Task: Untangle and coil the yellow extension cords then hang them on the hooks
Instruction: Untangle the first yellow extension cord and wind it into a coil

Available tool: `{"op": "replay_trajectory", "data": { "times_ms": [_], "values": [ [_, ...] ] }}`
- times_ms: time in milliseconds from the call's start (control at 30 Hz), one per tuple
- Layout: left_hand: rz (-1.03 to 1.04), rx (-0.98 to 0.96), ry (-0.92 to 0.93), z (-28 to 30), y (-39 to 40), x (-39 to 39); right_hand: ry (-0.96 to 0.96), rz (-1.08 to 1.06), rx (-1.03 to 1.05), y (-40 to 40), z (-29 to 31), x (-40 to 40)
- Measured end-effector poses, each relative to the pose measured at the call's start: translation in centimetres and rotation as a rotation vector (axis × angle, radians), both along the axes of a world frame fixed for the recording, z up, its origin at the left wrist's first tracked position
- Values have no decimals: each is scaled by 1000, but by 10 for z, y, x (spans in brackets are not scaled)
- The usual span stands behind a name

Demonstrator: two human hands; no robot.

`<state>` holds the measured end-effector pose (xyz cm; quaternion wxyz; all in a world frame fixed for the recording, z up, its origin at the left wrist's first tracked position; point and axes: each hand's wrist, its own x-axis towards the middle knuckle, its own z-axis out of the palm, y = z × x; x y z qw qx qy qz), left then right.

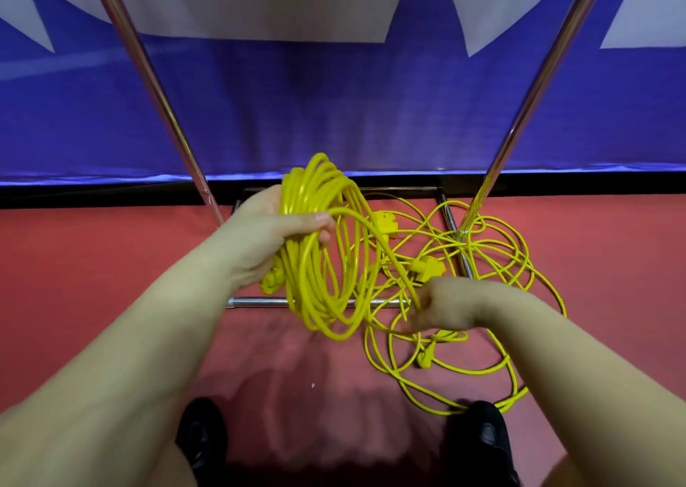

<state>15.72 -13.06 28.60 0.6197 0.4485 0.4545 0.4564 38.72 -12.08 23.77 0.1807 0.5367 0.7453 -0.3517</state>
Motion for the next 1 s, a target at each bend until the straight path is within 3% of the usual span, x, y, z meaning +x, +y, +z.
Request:
{"op": "replay_trajectory", "data": {
  "times_ms": [100, 200, 300, 433, 533, 667, 900, 1000],
  "values": [
    [200, -6, -112, 8, 6, -7, -58, 31, 2, -3, -4, 3],
    [270, 32, -116, 9, 12, -15, 46, -118, 129, 4, -1, 8],
    [234, 59, -16, 3, 12, -15, 405, -382, 97, 6, 6, 4],
    [148, 73, 196, -5, 7, -5, 953, -789, -183, 4, 33, -8],
    [17, 119, 309, -9, 2, 6, 1149, -976, -284, 6, 48, -15],
    [-89, 143, 253, -10, -3, 16, 1300, -1204, -400, 7, 57, -21],
    [-103, 74, 116, -9, -8, 31, 1494, -1327, -530, 7, 60, -28],
    [-20, 25, 10, -9, -6, 33, 1495, -1174, -495, 7, 60, -27]
  ]
}}
